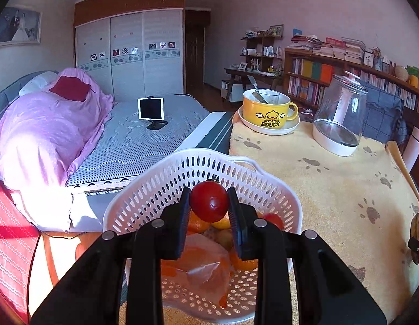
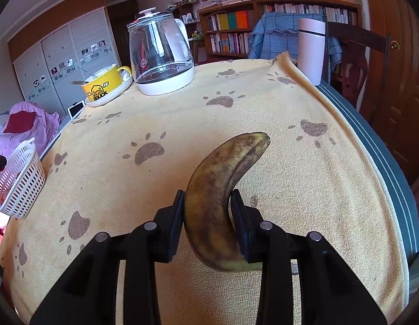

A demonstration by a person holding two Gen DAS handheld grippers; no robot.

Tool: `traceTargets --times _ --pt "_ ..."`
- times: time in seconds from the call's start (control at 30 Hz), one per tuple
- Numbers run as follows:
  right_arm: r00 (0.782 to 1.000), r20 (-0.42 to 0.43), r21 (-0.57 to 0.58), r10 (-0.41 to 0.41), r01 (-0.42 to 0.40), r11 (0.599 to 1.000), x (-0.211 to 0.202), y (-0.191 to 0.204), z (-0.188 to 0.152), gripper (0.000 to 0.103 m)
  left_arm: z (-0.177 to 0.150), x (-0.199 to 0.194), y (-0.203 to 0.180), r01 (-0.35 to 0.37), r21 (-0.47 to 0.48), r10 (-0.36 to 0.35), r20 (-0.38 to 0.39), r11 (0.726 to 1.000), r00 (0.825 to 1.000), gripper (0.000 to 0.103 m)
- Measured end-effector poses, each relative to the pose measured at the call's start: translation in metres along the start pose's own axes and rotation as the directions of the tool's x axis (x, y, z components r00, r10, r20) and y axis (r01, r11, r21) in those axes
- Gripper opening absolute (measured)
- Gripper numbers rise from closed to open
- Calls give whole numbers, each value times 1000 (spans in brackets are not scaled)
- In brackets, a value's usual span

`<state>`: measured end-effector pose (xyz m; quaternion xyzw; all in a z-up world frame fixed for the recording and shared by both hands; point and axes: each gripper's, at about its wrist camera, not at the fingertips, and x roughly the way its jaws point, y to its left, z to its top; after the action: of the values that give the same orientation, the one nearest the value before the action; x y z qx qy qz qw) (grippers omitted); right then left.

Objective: Organize fruits
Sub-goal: 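Carry the tomato into the basket and open the left tool while the right tool holds the banana, then carry the banana into the white basket and open the right tool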

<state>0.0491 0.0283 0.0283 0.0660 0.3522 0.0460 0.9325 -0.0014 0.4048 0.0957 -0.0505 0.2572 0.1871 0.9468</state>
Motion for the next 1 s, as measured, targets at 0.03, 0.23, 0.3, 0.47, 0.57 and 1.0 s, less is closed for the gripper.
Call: traceTargets --times 0.03,0.23,0.3,0.47,0.57,1.0 --pt "1000 -1 0 -1 1 1000 0 0 0 35 1 1 2 -2 -5 2 -3 1000 1000 34" --pt "1000 1 -2 -6 6 1000 -1 0 -1 35 6 -7 8 -14 -17 15 31 1000 999 67" --pt "1000 0 -4 0 0 1000 -1 1 -1 35 7 -8 10 -18 -15 19 40 1000 999 72" --pt "996 -21 44 87 -86 995 -4 1 5 35 15 -9 32 -33 -56 36 48 998 998 79" --pt "989 -20 44 147 -146 988 -10 15 11 35 20 -11 53 -56 -101 61 55 993 997 81" --pt "892 -94 -78 443 -450 890 -16 160 38 35 32 -29 102 -114 -179 133 98 977 986 85"
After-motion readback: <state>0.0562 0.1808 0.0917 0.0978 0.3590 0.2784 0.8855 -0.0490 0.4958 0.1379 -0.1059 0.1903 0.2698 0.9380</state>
